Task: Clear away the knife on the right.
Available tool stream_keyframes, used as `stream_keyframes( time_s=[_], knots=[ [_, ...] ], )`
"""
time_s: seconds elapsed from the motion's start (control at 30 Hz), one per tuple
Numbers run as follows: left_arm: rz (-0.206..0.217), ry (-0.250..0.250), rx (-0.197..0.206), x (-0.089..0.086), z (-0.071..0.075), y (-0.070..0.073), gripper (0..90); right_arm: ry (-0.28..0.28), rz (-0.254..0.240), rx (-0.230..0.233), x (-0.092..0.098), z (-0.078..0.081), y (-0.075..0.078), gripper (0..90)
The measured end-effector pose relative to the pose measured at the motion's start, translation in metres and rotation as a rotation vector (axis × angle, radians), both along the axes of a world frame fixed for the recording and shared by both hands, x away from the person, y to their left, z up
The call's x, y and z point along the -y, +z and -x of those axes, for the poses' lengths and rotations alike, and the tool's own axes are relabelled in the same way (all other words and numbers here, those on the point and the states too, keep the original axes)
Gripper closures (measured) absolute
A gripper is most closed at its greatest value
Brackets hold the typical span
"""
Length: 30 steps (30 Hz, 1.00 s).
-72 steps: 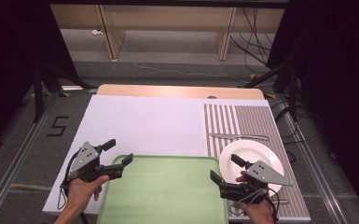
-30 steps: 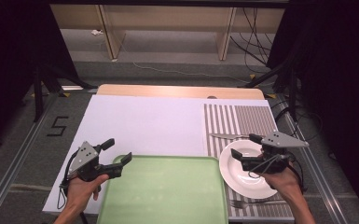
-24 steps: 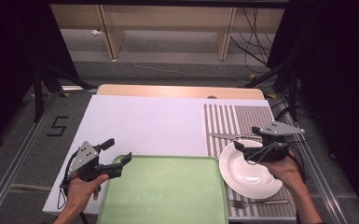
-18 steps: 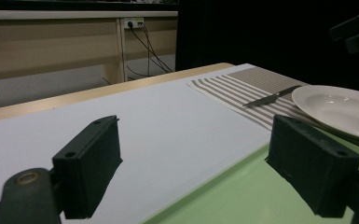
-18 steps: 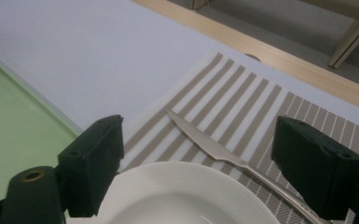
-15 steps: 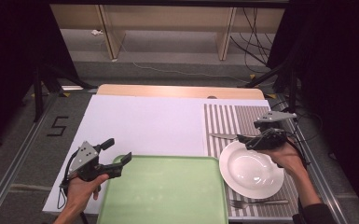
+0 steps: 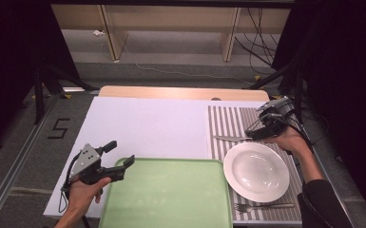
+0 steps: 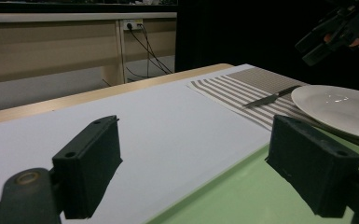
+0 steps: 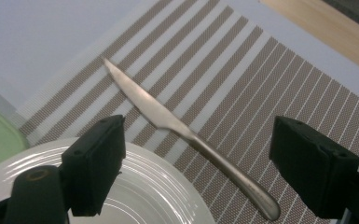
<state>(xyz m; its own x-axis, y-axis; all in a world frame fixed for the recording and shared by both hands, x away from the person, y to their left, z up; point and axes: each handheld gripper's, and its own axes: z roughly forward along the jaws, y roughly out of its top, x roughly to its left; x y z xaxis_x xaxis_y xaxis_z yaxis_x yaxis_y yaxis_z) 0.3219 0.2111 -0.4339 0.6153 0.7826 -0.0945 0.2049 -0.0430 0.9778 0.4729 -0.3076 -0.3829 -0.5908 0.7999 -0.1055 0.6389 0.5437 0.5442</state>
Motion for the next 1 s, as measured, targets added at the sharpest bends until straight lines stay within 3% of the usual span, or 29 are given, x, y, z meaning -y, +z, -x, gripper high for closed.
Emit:
stream_keyframes(
  time_s=[0.17, 0.47, 0.5, 0.53, 0.57, 0.63, 0.8, 1.0],
  knots=[
    [-0.007, 0.006, -0.004, 0.000, 0.001, 0.000, 16.4, -0.009, 0.029, -0.049, 0.002, -0.011, -0.005, 20.5],
    [-0.013, 0.000, -0.006, 0.001, 0.001, 0.000, 16.4, -0.020, 0.165, -0.162, 0.007, -0.038, -0.026, 21.8],
    [-0.011, 0.000, -0.007, 0.001, 0.001, 0.000, 16.4, -0.020, 0.165, -0.162, 0.007, -0.038, -0.026, 21.8],
    [-0.007, -0.001, -0.009, 0.001, 0.000, 0.000, 16.5, -0.032, 0.195, -0.177, 0.005, -0.042, -0.031, 21.9],
    [-0.003, -0.003, -0.011, 0.001, 0.000, 0.000, 16.5, -0.009, 0.219, -0.169, 0.006, -0.044, -0.033, 21.9],
    [-0.005, -0.004, -0.010, 0.002, 0.000, 0.000, 16.4, -0.025, 0.221, -0.190, 0.004, -0.045, -0.034, 22.1],
    [-0.005, -0.003, -0.008, 0.002, 0.001, 0.000, 16.4, 0.000, 0.283, -0.234, 0.000, -0.055, -0.042, 23.8],
    [-0.005, 0.000, -0.007, 0.001, 0.001, 0.000, 16.4, 0.008, 0.311, -0.259, -0.002, -0.060, -0.048, 25.1]
  ],
)
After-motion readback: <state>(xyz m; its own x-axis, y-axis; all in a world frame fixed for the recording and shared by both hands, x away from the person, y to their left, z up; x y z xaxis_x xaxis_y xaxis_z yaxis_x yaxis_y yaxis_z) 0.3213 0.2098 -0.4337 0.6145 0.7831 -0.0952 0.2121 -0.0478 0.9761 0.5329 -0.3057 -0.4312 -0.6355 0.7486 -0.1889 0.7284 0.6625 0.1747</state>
